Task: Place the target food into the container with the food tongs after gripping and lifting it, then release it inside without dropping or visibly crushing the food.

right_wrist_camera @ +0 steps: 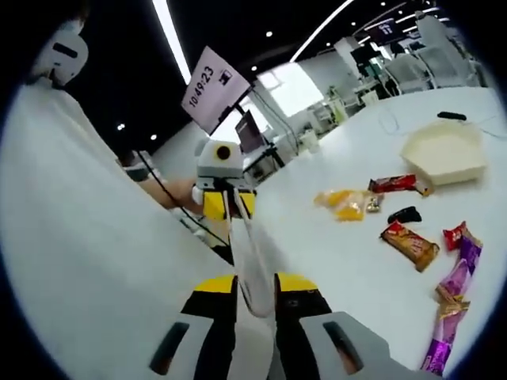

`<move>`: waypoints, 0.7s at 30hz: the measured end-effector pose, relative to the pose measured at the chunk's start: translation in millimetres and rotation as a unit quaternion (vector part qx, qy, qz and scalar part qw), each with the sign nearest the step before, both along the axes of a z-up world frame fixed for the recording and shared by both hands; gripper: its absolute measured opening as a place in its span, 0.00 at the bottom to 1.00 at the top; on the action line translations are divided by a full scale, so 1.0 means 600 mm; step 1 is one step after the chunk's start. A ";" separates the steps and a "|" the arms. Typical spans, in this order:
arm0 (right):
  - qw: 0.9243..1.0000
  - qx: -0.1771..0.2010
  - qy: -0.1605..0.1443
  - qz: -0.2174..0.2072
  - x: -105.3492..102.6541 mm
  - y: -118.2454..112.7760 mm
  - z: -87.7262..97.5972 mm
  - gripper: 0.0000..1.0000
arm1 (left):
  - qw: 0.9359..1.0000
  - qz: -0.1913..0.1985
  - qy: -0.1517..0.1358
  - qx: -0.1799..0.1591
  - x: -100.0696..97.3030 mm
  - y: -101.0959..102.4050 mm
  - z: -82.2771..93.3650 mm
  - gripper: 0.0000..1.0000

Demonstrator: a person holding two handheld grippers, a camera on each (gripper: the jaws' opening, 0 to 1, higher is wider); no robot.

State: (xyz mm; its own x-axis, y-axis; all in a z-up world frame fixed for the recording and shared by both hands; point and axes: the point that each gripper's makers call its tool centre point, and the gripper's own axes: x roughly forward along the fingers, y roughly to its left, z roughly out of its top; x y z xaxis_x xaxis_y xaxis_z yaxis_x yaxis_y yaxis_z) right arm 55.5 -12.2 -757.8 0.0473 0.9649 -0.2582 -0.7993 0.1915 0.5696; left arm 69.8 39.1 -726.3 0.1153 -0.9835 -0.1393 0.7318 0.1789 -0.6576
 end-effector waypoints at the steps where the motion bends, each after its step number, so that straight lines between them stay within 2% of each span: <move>1: 1.000 0.002 0.002 -0.003 0.002 0.000 -0.001 0.18 | 1.000 0.001 -0.001 0.000 0.001 0.001 0.000 0.09; 4: 0.999 0.014 0.018 -0.027 0.013 0.000 0.002 0.19 | 1.000 0.018 -0.002 -0.007 0.009 0.009 0.003 0.09; 6: 0.998 0.038 0.017 -0.048 0.025 0.000 0.014 0.19 | 0.999 0.036 0.000 -0.020 0.018 0.013 0.010 0.08; 8: 0.997 0.043 0.021 -0.057 0.031 -0.003 0.016 0.19 | 0.999 0.044 -0.003 -0.026 0.020 0.015 0.014 0.08; 11: 0.995 0.054 0.020 -0.077 0.044 -0.005 0.023 0.20 | 0.996 0.075 0.007 -0.048 0.033 0.022 0.024 0.09; 13: 0.993 0.076 0.023 -0.089 0.051 -0.006 0.035 0.19 | 0.995 0.083 0.012 -0.056 0.036 0.024 0.027 0.09; 17: 0.991 0.091 0.022 -0.098 0.057 -0.008 0.047 0.18 | 0.993 0.095 0.018 -0.072 0.040 0.026 0.033 0.10; 20: 0.989 0.103 0.028 -0.099 0.059 -0.009 0.064 0.16 | 0.990 0.101 0.035 -0.094 0.038 0.027 0.043 0.13; 21: 0.989 0.109 0.039 -0.094 0.056 -0.008 0.070 0.16 | 0.989 0.099 0.046 -0.100 0.036 0.028 0.047 0.16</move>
State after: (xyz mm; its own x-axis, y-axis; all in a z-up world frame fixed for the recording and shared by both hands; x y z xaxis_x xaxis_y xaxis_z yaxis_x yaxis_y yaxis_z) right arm 88.9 -17.0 -715.9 0.2195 0.9740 -0.0555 -0.7131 0.1990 0.6722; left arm 91.1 55.7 -697.9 0.3046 -0.9517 0.0377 0.6312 0.1721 -0.7563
